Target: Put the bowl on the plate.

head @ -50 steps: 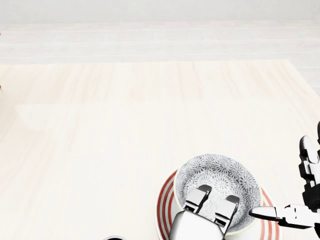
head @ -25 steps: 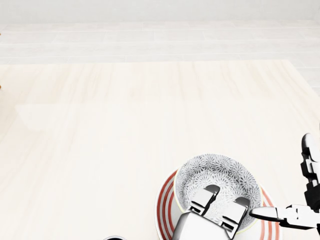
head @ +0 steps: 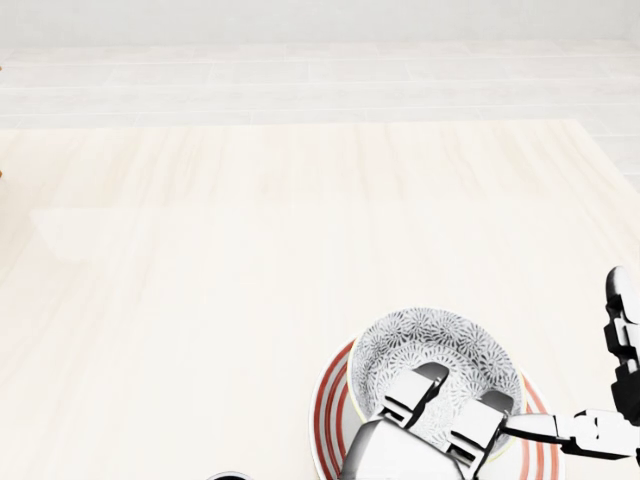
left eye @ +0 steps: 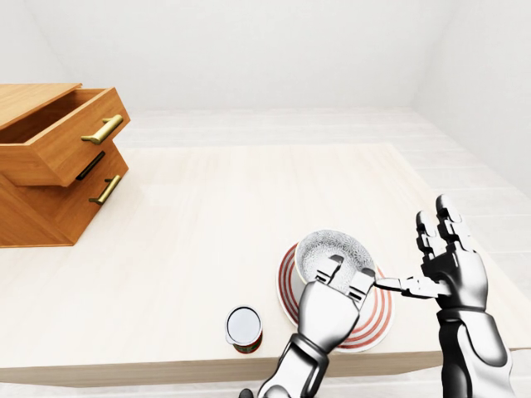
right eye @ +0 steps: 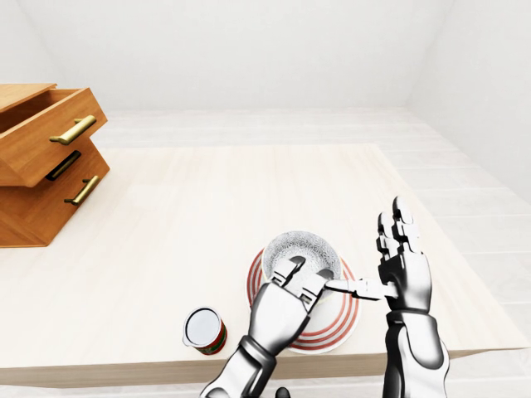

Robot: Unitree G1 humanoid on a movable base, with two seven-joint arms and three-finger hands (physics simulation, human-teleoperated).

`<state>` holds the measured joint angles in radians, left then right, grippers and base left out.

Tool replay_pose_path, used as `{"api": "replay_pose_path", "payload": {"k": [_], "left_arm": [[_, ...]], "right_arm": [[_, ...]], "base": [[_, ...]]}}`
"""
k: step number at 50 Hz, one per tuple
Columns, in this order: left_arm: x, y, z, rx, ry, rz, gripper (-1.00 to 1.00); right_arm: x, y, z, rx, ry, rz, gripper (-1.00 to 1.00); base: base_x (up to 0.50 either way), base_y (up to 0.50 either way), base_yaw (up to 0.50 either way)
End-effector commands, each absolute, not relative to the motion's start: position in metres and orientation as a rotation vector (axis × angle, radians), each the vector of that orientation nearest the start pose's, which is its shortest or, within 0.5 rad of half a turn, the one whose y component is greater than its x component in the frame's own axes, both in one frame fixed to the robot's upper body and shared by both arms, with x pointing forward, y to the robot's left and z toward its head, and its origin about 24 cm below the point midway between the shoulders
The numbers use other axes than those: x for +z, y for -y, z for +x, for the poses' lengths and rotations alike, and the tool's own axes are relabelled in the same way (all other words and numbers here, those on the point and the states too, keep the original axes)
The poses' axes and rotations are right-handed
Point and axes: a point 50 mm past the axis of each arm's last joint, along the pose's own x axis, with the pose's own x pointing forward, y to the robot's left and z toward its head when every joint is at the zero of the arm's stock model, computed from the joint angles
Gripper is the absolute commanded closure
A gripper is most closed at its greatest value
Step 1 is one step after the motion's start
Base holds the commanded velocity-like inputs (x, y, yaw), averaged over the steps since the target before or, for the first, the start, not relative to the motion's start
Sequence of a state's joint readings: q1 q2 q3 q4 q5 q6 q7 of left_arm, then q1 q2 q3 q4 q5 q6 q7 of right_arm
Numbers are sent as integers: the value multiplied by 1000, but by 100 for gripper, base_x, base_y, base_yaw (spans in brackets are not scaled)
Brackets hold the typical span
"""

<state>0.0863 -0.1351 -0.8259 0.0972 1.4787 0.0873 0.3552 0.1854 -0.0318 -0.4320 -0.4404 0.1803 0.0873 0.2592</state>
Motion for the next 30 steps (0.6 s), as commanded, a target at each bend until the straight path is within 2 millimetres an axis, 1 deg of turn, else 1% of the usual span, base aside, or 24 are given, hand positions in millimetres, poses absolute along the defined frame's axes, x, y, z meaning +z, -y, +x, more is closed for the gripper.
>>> {"api": "replay_pose_path", "payload": {"k": [1,3,5,6,10,12,13,15,16,20,26,30], "left_arm": [[77,33,171,-335,600,1108,-44],[83,30,173,-337,591,1100,-44],[93,23,178,-313,588,1081,-44],[93,23,179,-313,587,1081,-44],[110,7,196,-278,549,1050,-46],[123,-2,202,-263,543,1030,-47],[123,-2,202,-262,542,1031,-47],[132,-6,204,-254,544,1014,-49],[142,-12,202,-259,546,1005,-50],[155,-19,198,-249,565,995,-51],[165,-25,194,-237,583,991,-51],[172,-31,196,-215,593,991,-55]], "right_arm": [[104,245,195,-172,221,-12,-100],[104,244,194,-169,220,-8,-100],[103,244,194,-164,216,-3,-100],[103,244,194,-164,216,-3,-100],[100,244,198,-166,203,-7,-100],[100,244,198,-165,204,-8,-100],[100,244,198,-165,204,-8,-100],[100,245,198,-165,205,-8,-100],[101,245,198,-165,205,-9,-100],[101,243,199,-163,204,-11,-100],[101,242,200,-158,207,-12,-100],[102,240,199,-156,207,-17,-100]], "base": [[0,0,0],[0,0,0],[0,0,0],[0,0,0],[0,0,0],[0,0,0],[0,0,0],[0,0,0],[0,0,0],[0,0,0],[0,0,0],[0,0,0]]}}
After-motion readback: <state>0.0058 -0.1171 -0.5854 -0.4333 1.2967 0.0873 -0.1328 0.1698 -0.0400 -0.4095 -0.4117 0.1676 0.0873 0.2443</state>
